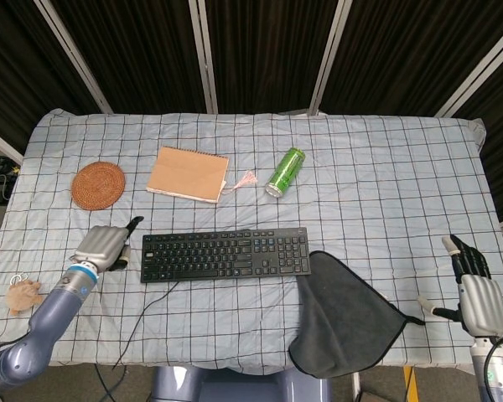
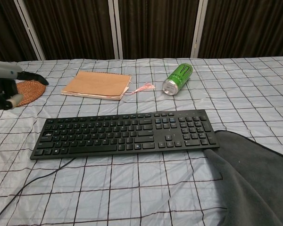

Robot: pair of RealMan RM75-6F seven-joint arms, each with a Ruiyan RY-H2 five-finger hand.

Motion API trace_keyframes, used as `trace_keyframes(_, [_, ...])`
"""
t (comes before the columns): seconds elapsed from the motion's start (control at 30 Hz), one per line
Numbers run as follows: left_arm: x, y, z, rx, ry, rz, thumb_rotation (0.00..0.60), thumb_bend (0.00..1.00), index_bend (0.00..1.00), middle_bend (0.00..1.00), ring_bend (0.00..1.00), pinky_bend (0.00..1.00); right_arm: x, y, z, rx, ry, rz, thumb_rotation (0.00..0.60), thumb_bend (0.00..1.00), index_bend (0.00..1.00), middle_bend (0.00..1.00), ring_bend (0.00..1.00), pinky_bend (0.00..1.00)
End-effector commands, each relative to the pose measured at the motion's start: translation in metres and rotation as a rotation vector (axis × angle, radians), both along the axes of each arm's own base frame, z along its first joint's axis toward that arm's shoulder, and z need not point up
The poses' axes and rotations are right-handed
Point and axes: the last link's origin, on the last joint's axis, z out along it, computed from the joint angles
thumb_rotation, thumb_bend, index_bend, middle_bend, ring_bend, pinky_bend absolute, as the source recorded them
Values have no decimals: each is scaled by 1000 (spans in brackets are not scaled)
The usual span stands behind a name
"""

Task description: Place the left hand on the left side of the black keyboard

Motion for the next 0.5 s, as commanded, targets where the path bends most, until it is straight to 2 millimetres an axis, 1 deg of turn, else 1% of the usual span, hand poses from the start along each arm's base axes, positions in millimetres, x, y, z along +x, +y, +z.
trace_keyframes(0.03, [20,7,-18,-87,39,-30,600,705,0,823,728,525,0,0,0,0,-3,-3,600,82,0,0,0,0])
trace_keyframes(0.3, [37,14,-44,-154,75,-52,600,704,0,823,729,525,-1,0,1,2,-14,-11,600,83,0,0,0,0])
trace_keyframes(0.5, [46,19,-58,-172,98,-47,600,704,0,823,728,525,-2,-1,1,1,-18,-17,600,83,0,0,0,0])
